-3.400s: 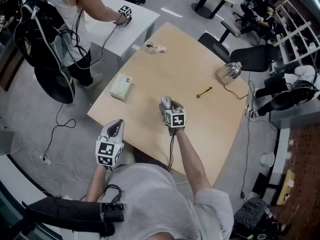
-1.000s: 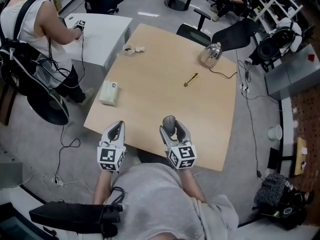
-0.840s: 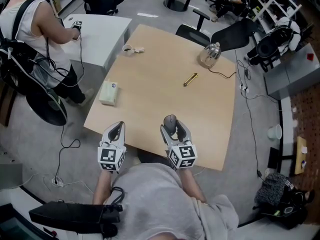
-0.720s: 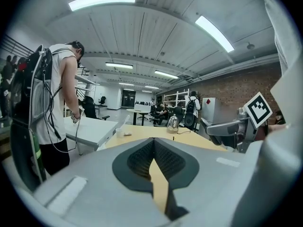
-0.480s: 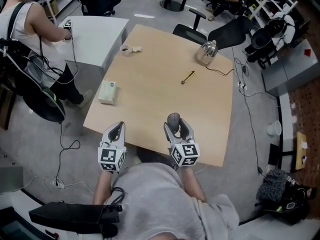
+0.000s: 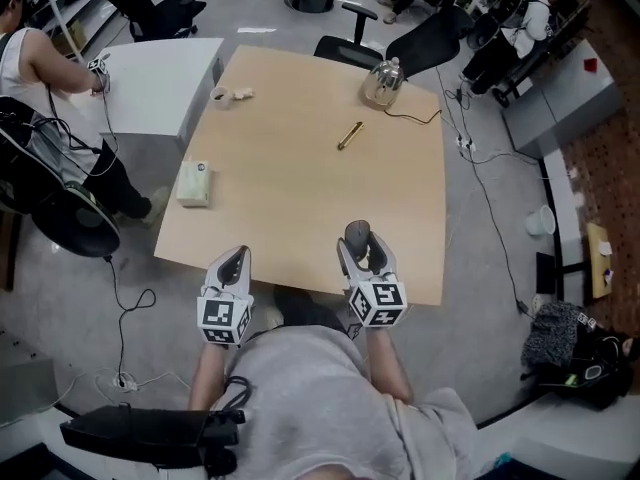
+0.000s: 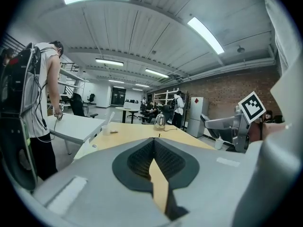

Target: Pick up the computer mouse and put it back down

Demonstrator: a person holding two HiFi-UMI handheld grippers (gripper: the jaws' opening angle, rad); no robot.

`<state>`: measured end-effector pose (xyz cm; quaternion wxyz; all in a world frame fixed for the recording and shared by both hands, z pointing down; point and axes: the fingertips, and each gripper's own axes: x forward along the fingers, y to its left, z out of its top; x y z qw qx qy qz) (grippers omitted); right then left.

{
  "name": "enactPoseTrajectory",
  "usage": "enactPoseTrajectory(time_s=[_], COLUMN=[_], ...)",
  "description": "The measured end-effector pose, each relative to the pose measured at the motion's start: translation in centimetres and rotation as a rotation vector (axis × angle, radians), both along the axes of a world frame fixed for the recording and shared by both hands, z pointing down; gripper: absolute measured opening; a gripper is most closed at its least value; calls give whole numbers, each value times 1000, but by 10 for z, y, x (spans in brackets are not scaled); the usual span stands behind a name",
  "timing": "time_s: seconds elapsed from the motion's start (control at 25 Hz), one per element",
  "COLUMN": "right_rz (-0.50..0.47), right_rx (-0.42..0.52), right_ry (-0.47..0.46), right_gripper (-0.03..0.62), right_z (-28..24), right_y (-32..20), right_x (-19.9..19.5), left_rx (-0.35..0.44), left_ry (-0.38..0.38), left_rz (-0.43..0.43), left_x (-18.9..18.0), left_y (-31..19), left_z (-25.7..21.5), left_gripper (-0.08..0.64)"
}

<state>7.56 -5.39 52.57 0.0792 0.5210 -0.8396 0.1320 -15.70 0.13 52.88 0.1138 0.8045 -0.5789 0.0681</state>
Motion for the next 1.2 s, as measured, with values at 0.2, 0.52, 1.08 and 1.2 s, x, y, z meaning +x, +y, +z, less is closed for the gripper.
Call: enactPoseTrajectory(time_s=[0.2, 0.52, 1.08, 1.2], right_rz=[102, 243, 320, 325], right_rx=[-5, -10, -63, -64], right_ry=[4, 16, 26, 22], right_gripper=[291, 291, 291, 292], right_z=[3, 9, 23, 25], right_y=[10, 17, -7, -15], right_x=[41, 109, 205, 218], left_rx=[-1, -3, -48, -60], left_ry=[3, 4, -1, -3], left_rz=[71, 183, 285, 303], left_x=[27, 80, 180, 197], left_y=[-1, -21, -70, -80], left_z=[1, 6, 18, 22], left_gripper=[20, 20, 20, 20])
